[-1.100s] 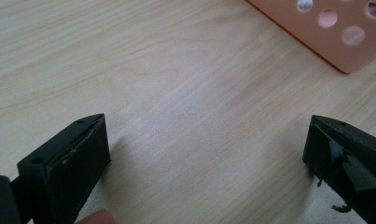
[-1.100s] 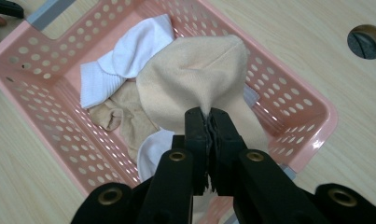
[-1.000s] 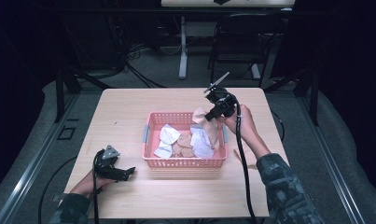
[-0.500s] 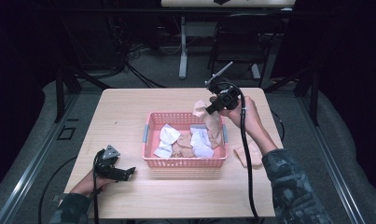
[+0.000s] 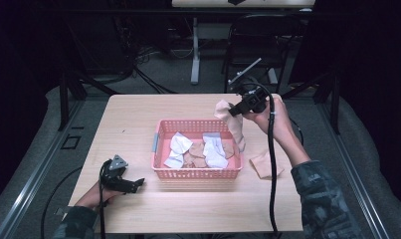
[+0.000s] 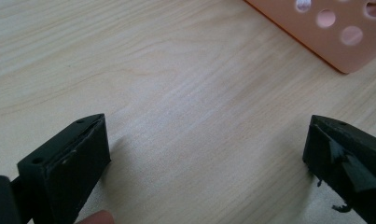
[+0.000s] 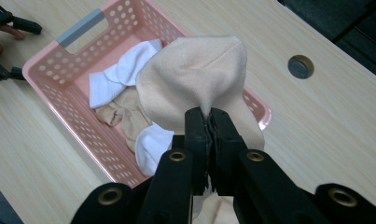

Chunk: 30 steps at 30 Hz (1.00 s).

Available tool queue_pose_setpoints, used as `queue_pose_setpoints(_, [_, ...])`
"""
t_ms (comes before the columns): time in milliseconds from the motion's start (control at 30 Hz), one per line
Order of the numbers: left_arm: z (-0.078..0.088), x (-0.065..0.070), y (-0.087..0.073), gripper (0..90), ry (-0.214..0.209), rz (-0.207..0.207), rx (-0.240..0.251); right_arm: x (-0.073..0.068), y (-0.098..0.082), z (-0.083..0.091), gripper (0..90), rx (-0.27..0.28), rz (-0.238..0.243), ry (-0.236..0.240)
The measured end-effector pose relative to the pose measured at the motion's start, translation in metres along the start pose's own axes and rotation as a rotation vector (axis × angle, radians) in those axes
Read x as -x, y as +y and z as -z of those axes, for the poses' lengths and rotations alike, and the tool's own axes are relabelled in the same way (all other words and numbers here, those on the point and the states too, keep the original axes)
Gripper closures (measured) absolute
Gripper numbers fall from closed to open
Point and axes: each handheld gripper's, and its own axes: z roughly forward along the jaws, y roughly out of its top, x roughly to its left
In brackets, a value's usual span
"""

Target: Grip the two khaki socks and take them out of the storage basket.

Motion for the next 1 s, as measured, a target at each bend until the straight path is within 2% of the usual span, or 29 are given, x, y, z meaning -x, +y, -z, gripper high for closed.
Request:
queue_pose_setpoints(100, [0.000,0.000,0.000,0.4,-0.002,0.000,0.000,0.003,-0.005,0.005,87.1,0.005,-0.010,-0.014])
queue_pose_setpoints(200, [0.000,0.000,0.000,0.4,-0.001,0.006,0.001,0.014,-0.019,0.014,87.1,0.010,-0.032,-0.040])
queue_pose_setpoints(267, [0.000,0.000,0.000,0.4,0.001,0.000,-0.001,0.021,-0.028,0.017,87.0,-0.014,-0.037,-0.056])
queue_pose_setpoints(467, [0.000,0.000,0.000,0.4,0.001,-0.001,0.000,0.041,-0.057,0.012,87.0,-0.028,-0.106,-0.089])
queue_pose_setpoints(600, [0.000,0.000,0.000,0.4,0.001,0.003,0.000,0.055,-0.078,0.000,86.9,-0.036,-0.152,-0.090])
queue_pose_setpoints(667, [0.000,0.000,0.000,0.4,0.001,0.003,0.000,0.061,-0.088,-0.008,86.8,-0.066,-0.176,-0.093])
queue_pose_setpoints(733, [0.000,0.000,0.000,0.4,0.001,0.002,0.000,0.063,-0.093,-0.013,86.8,-0.073,-0.189,-0.090])
queue_pose_setpoints(767, [0.000,0.000,0.000,0.4,0.001,-0.002,-0.001,0.067,-0.103,-0.024,86.7,-0.093,-0.216,-0.088])
queue_pose_setpoints(800, [0.000,0.000,0.000,0.4,0.001,-0.003,0.000,0.067,-0.103,-0.024,86.7,-0.093,-0.216,-0.088])
queue_pose_setpoints(833, [0.000,0.000,0.000,0.4,0.001,0.004,0.001,0.072,-0.112,-0.036,86.7,-0.116,-0.235,-0.082])
queue_pose_setpoints(1000, [0.000,0.000,0.000,0.4,0.001,0.002,0.000,0.083,-0.132,-0.065,86.1,-0.165,-0.295,-0.067])
